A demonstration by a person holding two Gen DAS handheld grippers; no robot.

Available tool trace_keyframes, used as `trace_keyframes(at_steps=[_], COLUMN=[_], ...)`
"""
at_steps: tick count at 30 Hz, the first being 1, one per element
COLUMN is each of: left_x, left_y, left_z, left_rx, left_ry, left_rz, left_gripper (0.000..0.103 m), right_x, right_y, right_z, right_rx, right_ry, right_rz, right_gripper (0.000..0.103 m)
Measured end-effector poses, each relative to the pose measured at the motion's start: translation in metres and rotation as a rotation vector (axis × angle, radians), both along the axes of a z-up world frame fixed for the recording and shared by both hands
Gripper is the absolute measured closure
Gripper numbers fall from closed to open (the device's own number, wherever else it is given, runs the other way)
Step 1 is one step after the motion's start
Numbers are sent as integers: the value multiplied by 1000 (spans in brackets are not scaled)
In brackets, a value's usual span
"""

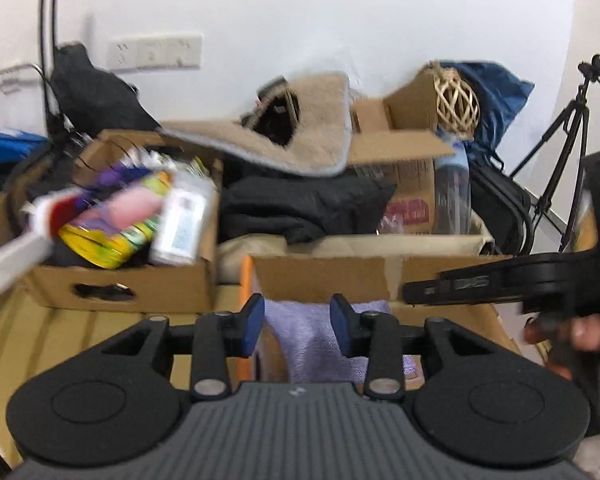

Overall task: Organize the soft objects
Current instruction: 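Carry the purple cloth into the cardboard box and open the right gripper, then move the right gripper back to the yellow-white plush toy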

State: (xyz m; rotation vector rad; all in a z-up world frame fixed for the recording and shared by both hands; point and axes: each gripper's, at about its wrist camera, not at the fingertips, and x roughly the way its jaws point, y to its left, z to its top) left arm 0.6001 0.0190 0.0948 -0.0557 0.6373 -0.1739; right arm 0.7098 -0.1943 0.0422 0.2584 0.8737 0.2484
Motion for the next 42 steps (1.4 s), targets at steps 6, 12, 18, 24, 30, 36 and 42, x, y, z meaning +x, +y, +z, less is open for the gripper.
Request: trace_keyframes(at_steps=[6, 12, 18, 24, 30, 36, 42], left_x=[-79, -179, -297, -417, -529, -582, -557], left_y=[11, 17, 15, 12, 6, -4, -16], left_z=[60, 102, 96, 51, 6, -13, -25], left_rx=[44, 57, 94, 115, 129, 176, 128], left_ry=[-96, -199, -363, -478, -560, -541, -493], left_rz=[15, 52, 103, 108, 107, 72, 45], left_gripper=[43, 32, 26, 15, 1, 0, 0], right_x=[-76, -175, -297, -432, -551, -629, -635], right_y=[-25, -59, -83, -98, -90, -82, -91], right_z=[85, 137, 149, 125, 67, 16, 0], right_rx=[-49, -85, -106, -141, -157, -175, -191], right_ry=[-139, -256, -410, -594, -648, -652, -604], right_rz=[32, 35, 34, 11, 0, -23, -54], right_gripper=[64, 47, 37, 21, 18, 11, 11])
